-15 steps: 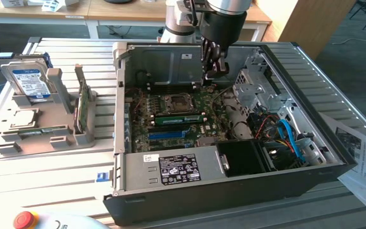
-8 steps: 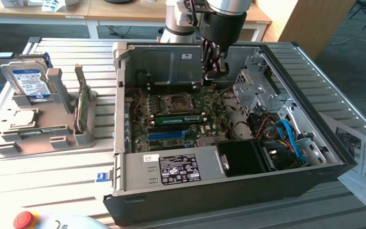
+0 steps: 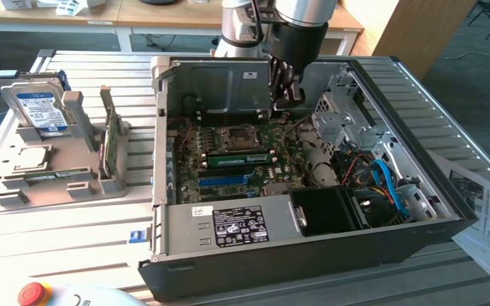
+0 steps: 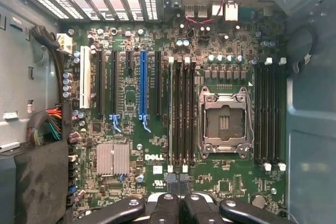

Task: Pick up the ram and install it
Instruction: 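Press down the ram until it locks into place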

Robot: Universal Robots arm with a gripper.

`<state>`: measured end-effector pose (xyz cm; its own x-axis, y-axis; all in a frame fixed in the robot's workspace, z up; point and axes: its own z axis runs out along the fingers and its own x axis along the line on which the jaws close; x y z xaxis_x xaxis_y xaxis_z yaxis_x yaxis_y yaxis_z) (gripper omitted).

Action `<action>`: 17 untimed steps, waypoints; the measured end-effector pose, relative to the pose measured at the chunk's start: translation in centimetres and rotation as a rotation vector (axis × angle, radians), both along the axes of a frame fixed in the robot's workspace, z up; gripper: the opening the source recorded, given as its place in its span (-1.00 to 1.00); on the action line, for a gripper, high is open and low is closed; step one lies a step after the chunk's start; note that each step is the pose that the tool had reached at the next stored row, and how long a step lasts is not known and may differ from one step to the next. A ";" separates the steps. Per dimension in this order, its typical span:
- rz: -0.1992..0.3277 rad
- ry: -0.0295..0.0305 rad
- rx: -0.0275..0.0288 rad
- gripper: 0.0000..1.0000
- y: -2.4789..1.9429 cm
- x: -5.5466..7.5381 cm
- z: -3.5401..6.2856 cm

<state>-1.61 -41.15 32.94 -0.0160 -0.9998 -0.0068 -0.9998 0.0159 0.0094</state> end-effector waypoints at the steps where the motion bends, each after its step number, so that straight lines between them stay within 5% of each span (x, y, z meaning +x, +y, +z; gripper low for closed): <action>1: 0.000 0.0000 0.0001 -0.80 0.00 0.0 -0.13; 17: 0.000 0.0000 0.0001 -0.80 0.00 0.0 -1.68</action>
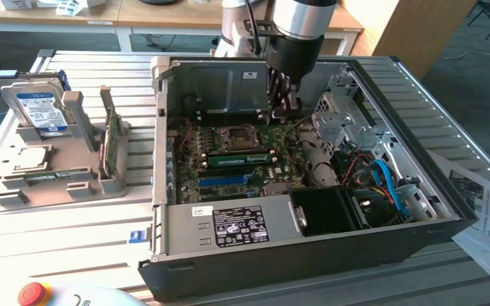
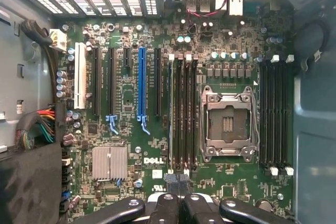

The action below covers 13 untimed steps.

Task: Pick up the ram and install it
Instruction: 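Press down the ram until it locks into place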

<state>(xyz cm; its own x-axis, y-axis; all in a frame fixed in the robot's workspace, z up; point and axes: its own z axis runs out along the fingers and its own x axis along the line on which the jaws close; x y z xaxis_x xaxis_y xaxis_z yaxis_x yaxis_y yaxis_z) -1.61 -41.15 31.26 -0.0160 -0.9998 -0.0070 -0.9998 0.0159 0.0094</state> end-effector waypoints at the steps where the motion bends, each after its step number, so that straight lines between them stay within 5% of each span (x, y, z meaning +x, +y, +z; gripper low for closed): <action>1: 0.000 0.0001 0.0000 -0.80 0.00 0.0 -0.07; 13: 0.000 0.0000 0.0000 -0.80 0.00 0.0 -0.96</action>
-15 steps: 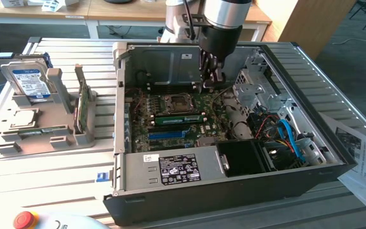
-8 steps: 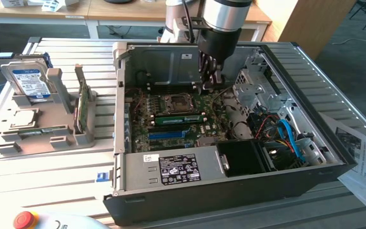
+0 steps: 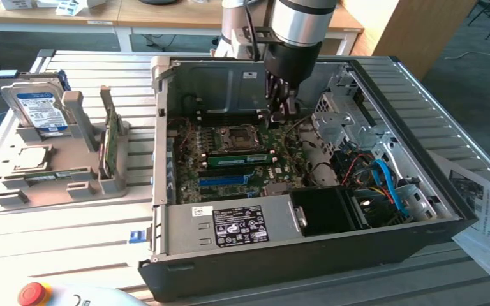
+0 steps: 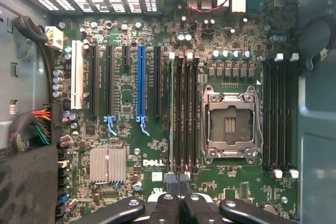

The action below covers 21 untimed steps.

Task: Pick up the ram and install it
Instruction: 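Press down the ram until it locks into place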

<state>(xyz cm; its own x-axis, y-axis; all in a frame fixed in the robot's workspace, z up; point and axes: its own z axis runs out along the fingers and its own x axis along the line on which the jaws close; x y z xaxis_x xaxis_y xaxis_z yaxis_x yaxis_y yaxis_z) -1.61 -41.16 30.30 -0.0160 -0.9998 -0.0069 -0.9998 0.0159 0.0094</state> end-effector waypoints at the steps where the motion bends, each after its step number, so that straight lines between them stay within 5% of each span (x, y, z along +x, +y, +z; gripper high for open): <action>1: 0.000 0.0000 0.0000 -0.80 0.00 0.0 -0.09; 21: 0.000 0.0000 0.0000 -0.80 0.00 0.0 -2.21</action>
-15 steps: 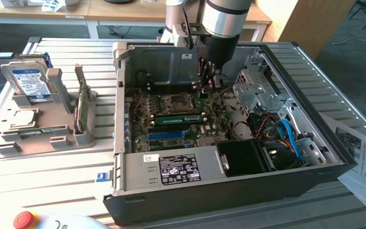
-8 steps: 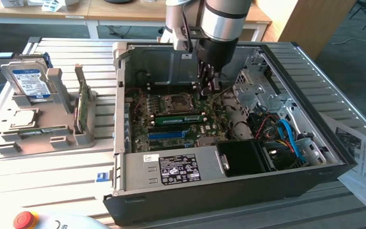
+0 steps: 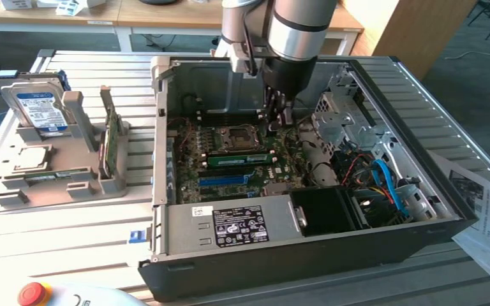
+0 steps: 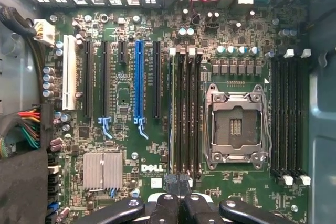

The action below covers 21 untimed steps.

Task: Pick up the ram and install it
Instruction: 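Press down the ram until it locks into place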

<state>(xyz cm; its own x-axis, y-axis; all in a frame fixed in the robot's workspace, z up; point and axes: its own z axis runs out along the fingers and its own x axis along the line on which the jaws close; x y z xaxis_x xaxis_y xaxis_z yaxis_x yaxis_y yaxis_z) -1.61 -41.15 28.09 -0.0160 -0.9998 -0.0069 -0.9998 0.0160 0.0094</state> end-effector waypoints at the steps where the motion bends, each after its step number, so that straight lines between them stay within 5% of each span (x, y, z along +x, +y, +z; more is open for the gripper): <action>1: 0.000 0.0000 0.0001 -0.80 0.00 0.0 -0.15; 21: 0.000 0.0000 0.0000 -0.80 0.00 0.0 -2.93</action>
<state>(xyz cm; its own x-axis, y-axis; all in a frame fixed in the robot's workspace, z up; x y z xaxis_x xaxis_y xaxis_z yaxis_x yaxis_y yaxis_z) -1.61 -41.16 25.17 -0.0160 -0.9998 -0.0069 -0.9998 0.0159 0.0094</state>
